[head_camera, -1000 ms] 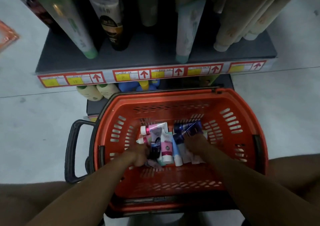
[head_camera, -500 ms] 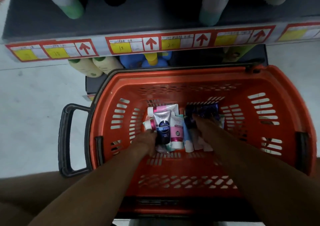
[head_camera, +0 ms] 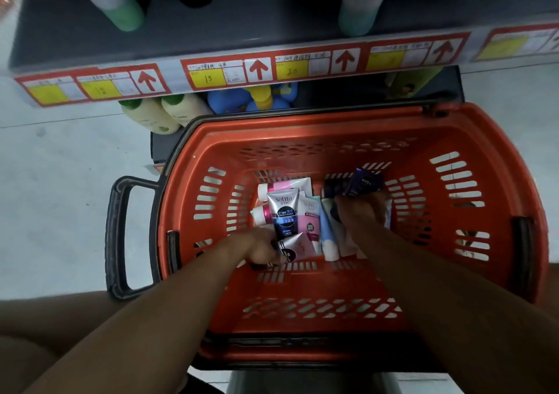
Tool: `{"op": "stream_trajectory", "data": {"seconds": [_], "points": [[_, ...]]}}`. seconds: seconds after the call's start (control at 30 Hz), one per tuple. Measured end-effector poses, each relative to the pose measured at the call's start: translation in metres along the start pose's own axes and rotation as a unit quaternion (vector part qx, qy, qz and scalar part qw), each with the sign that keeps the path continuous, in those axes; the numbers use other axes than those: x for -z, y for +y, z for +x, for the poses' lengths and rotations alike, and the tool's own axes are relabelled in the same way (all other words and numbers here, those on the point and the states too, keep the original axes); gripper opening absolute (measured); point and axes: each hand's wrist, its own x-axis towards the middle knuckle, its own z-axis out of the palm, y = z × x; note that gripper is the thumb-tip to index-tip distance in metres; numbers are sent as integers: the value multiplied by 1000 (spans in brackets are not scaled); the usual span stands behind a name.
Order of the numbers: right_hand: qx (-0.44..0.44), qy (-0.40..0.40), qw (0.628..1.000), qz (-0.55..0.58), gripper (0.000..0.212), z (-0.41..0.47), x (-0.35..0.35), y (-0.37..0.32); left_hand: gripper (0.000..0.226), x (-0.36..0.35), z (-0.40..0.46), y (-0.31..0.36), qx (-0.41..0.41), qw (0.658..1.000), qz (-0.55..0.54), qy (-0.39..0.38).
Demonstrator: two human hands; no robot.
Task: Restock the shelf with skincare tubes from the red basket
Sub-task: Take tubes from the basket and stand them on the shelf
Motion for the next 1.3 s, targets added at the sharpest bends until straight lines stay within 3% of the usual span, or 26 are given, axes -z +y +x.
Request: {"op": "stream_trajectory", "data": {"seconds": [0.07,0.13,0.2,0.3,0.37,0.47,0.57,0.63,0.7,0.77,0.83,0.97,1.07,1.3], "points": [[32,17,999,-13,9,-9,6,-5,54,2,-7,2,-4,998,-63,-9],[47,38,998,-29,11,-16,11,-6,53,3,-14,3,0,991,-132,-6],[66,84,994,-19,32,-24,20,-8,56,4,-22,4,13,974,-225,16],[122,83,987,-63,29,-38,35,-8,59,5,-40,9,23,911,-411,15],[138,83,984,-75,23,-48,43,-9,47,7,-54,14,-2,865,-502,-6],[161,86,979,-87,31,-63,49,-11,35,7,-74,24,-40,830,-556,21],[169,104,979,-52,50,-82,58,-14,44,10,-95,36,-91,796,-595,58],[172,103,979,-45,51,-94,63,-16,44,12,-111,46,-125,771,-622,59],[183,96,978,-26,39,-105,68,-16,38,12,-125,55,-161,767,-616,75],[207,91,974,-5,18,-113,72,-16,35,11,-136,63,-182,792,-568,128],[225,87,970,-1,17,-121,76,-19,37,9,-146,70,-183,813,-514,205],[239,56,969,-10,40,-135,85,-27,48,8,-161,77,-188,820,-440,315],[257,53,965,-24,64,-148,93,-34,58,6,-168,78,-190,798,-429,378],[378,114,918,-15,72,-189,105,-43,50,-1,-183,80,-233,739,-412,479]]}}
